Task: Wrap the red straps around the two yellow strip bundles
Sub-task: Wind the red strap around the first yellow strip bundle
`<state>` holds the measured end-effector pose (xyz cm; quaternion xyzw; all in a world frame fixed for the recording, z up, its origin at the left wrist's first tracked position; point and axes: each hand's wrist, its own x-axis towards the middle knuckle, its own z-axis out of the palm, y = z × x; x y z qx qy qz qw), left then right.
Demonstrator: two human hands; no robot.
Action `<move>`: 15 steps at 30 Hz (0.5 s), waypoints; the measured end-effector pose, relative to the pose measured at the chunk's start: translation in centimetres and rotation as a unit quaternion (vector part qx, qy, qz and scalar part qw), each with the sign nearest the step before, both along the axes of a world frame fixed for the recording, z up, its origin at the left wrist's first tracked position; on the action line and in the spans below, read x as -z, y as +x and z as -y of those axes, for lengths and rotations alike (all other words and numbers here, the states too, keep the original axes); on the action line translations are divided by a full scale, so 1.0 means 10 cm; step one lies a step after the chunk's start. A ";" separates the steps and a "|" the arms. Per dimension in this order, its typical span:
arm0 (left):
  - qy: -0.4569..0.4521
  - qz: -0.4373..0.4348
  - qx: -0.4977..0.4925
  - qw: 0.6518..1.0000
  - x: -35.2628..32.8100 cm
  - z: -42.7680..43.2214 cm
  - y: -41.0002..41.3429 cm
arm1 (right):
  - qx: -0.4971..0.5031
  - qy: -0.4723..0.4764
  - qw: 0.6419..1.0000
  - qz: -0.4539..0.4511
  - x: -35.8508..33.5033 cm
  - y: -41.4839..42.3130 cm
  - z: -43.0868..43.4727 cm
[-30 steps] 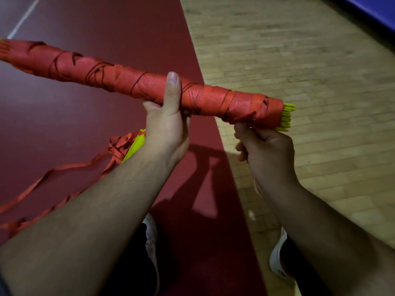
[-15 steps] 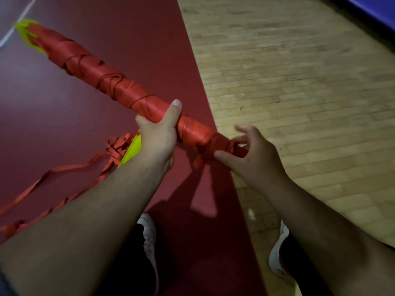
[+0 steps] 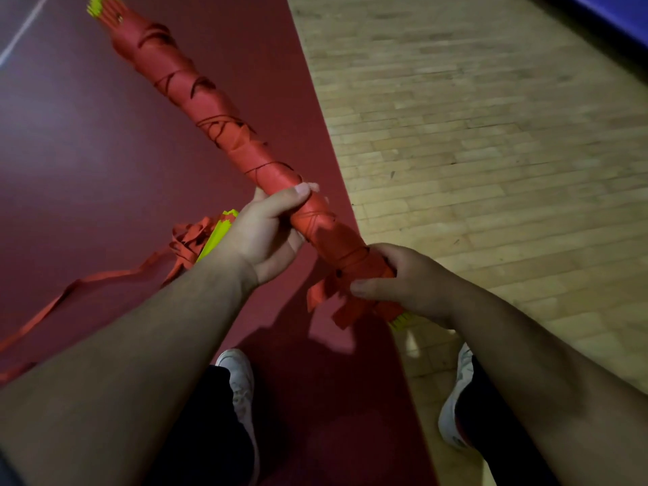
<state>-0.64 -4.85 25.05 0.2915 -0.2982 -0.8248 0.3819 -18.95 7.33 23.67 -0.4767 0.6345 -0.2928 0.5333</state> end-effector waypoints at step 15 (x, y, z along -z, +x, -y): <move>0.047 -0.081 0.078 0.993 -0.03 0.01 -0.06 | 0.018 0.099 0.964 0.246 0.14 0.25 -0.08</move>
